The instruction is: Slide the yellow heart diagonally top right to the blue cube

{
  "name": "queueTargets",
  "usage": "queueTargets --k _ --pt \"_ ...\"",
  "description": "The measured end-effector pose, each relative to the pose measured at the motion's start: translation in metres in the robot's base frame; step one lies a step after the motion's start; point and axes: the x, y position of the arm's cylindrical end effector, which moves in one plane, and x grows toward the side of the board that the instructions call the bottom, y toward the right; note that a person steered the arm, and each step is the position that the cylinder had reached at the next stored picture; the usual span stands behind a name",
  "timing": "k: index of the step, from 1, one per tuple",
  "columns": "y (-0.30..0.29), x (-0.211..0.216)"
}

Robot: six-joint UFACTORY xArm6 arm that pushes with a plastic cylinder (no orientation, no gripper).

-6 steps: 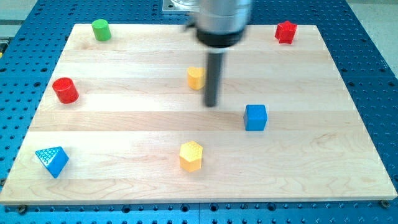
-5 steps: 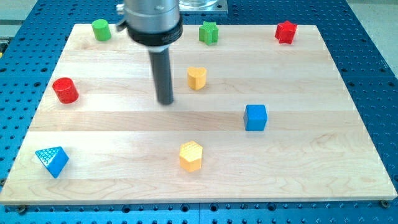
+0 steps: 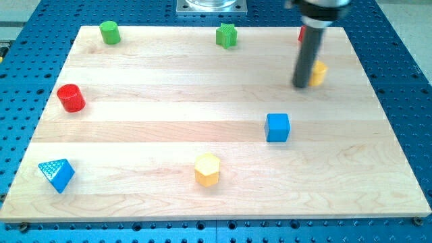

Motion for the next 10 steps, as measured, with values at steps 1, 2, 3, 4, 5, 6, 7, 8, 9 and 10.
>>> queueTargets --k 1,2,3,4,5,6,7,8,9,10 --pt "-0.012 -0.058" --pt "0.051 -0.052" --pt "0.034 0.016" --pt "0.025 0.019" --pt "-0.095 0.036" --pt "-0.13 0.042" --pt "-0.13 0.042" --pt "-0.146 0.051" --pt "-0.209 0.081" --pt "-0.264 0.094"
